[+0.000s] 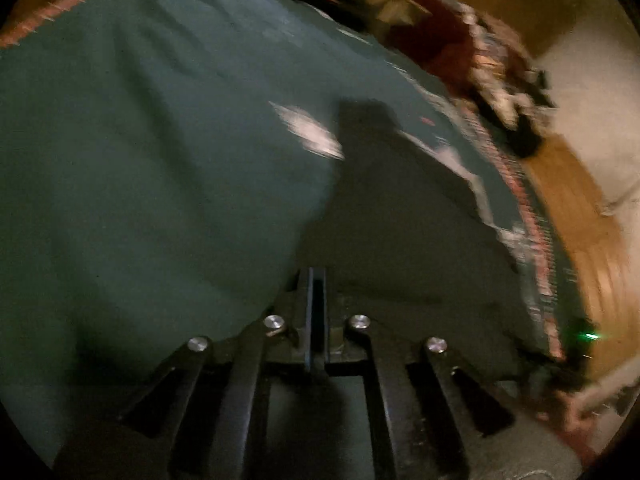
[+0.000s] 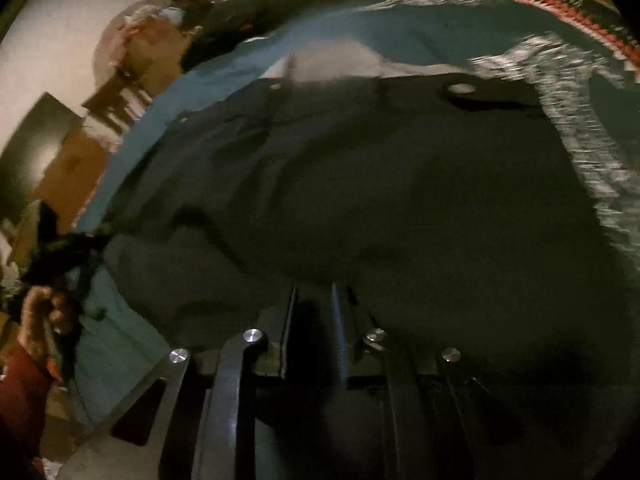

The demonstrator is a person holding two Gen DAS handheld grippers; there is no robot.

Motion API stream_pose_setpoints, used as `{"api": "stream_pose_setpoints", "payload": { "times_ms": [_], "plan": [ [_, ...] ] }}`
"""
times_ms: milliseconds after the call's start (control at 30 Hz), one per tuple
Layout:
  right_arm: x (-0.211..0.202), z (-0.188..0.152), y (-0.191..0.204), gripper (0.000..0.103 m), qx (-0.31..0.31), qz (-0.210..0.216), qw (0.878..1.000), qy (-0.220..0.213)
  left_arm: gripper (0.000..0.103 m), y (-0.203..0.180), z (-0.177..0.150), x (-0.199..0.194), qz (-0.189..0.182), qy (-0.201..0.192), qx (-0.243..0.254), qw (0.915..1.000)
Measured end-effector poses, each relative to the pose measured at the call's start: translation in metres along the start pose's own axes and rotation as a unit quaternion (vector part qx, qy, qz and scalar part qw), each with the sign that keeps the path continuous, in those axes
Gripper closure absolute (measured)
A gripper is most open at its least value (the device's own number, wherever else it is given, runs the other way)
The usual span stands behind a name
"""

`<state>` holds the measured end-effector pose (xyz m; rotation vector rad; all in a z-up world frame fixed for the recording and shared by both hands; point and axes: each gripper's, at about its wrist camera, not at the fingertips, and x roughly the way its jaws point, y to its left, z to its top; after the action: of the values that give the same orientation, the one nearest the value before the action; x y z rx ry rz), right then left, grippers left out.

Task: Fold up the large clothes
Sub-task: 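Lift the hem and fold it over toward the collar with both grippers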

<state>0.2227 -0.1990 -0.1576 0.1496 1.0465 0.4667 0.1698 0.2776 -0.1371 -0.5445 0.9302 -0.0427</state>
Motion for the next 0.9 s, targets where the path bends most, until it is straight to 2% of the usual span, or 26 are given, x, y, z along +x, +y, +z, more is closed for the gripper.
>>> {"api": "stream_pose_setpoints", "payload": {
  "times_ms": [33, 67, 100, 133, 167, 200, 233, 300, 333, 433, 533, 633, 700, 733, 800, 900],
  "plan": [
    [-0.012, -0.003, -0.002, 0.085, -0.002, -0.027, 1.000, 0.004, 0.053, 0.005, 0.000, -0.013, 0.040, -0.008, -0.003, 0.9992],
    [-0.021, -0.006, -0.003, 0.079, -0.004, -0.050, 0.999, 0.004, 0.045, 0.005, -0.002, -0.026, 0.069, -0.022, 0.001, 0.9974],
    [-0.033, -0.009, -0.002, 0.068, -0.009, -0.074, 0.997, 0.002, 0.040, 0.001, -0.006, -0.039, 0.085, -0.038, 0.017, 0.9955],
    [-0.046, -0.013, 0.002, 0.062, -0.019, -0.099, 0.995, -0.003, 0.038, -0.006, -0.011, -0.049, 0.095, -0.048, 0.040, 0.9935],
    [-0.063, -0.020, 0.010, 0.052, -0.033, -0.119, 0.992, -0.014, 0.037, -0.017, -0.020, -0.058, 0.113, -0.055, 0.069, 0.9897],
    [-0.073, -0.026, 0.016, 0.046, -0.040, -0.125, 0.991, -0.021, 0.032, -0.032, -0.031, -0.068, 0.133, -0.066, 0.099, 0.9839],
    [-0.087, -0.036, 0.026, 0.041, -0.050, -0.132, 0.990, -0.030, 0.018, -0.046, -0.041, -0.072, 0.143, -0.075, 0.120, 0.9795],
    [-0.102, -0.058, 0.041, 0.012, -0.061, -0.141, 0.988, -0.036, 0.000, -0.065, -0.069, -0.085, 0.149, -0.093, 0.149, 0.9732],
    [-0.106, -0.072, 0.050, 0.008, -0.072, -0.145, 0.986, -0.033, 0.000, -0.073, -0.080, -0.087, 0.144, -0.098, 0.161, 0.9714],
    [-0.100, -0.106, 0.070, 0.006, -0.097, -0.175, 0.980, -0.018, 0.000, -0.095, -0.112, -0.070, 0.146, -0.085, 0.163, 0.9721],
    [-0.085, -0.135, 0.071, 0.007, -0.074, -0.191, 0.979, 0.002, 0.000, -0.114, -0.139, -0.038, 0.159, -0.062, 0.174, 0.9698],
    [-0.071, -0.145, 0.062, 0.007, -0.050, -0.215, 0.975, 0.003, 0.000, -0.120, -0.150, -0.013, 0.163, -0.039, 0.174, 0.9704],
    [-0.061, -0.151, 0.054, 0.006, -0.032, -0.220, 0.975, 0.014, 0.000, -0.117, -0.159, -0.004, 0.174, -0.007, 0.168, 0.9703],
    [-0.059, -0.153, 0.051, 0.005, -0.026, -0.222, 0.975, 0.012, 0.000, -0.115, -0.161, 0.001, 0.192, 0.003, 0.174, 0.9658],
    [-0.057, -0.153, 0.051, 0.000, -0.030, -0.228, 0.973, 0.009, 0.000, -0.118, -0.162, 0.002, 0.200, -0.001, 0.187, 0.9618],
    [-0.055, -0.152, 0.047, 0.000, -0.023, -0.225, 0.974, 0.012, 0.000, -0.115, -0.156, 0.000, 0.195, 0.008, 0.179, 0.9643]
  ]
}}
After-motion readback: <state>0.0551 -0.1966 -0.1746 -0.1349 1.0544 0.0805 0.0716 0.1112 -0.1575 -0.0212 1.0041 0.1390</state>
